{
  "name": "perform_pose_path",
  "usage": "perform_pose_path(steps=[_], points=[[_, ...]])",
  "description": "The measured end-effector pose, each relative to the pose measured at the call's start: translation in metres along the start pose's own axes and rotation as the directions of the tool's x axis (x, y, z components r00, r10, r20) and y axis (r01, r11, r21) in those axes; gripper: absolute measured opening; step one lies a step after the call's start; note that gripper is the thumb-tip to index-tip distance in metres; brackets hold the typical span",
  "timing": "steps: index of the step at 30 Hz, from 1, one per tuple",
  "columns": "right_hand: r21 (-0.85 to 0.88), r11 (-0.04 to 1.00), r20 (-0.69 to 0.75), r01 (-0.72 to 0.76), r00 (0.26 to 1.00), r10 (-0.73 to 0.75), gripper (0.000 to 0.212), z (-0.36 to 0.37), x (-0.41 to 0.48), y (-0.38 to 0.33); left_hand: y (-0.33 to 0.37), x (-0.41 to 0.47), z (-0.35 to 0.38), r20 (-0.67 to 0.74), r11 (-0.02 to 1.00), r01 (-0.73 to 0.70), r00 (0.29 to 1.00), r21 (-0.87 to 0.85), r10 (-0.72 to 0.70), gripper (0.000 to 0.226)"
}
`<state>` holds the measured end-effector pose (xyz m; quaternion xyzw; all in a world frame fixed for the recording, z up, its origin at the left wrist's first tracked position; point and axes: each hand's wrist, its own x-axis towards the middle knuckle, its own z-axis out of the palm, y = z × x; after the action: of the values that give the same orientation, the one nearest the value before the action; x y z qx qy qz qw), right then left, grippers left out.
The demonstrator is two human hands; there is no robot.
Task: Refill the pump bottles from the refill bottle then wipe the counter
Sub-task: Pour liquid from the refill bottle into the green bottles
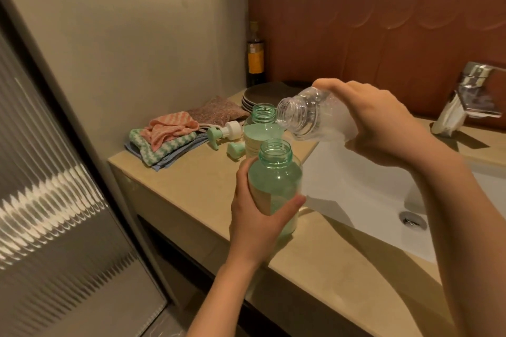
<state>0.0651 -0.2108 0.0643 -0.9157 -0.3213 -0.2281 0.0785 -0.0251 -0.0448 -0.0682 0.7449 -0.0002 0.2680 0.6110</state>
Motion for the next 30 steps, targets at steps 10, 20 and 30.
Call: perform_pose_path(steps=[10,20,30], points=[[-0.031,0.997,0.015,0.066,0.998,-0.066,0.091,0.0061,-0.0009,0.0015,-0.0012,-0.0007,-0.0009,-0.01,0.999,0.003,1.0,0.047,-0.003,0.08],[0.004,0.989,-0.041,0.145,0.989,-0.145,0.091,0.0087,0.0016,0.0043,0.0002,-0.001,-0.0022,0.01,0.999,-0.003,1.0,0.05,0.003,0.08],[-0.011,0.986,-0.066,0.165,0.984,-0.165,0.092,0.0086,0.0022,0.0063,0.001,-0.0005,-0.0024,0.013,0.999,-0.021,1.0,0.026,0.021,0.078]])
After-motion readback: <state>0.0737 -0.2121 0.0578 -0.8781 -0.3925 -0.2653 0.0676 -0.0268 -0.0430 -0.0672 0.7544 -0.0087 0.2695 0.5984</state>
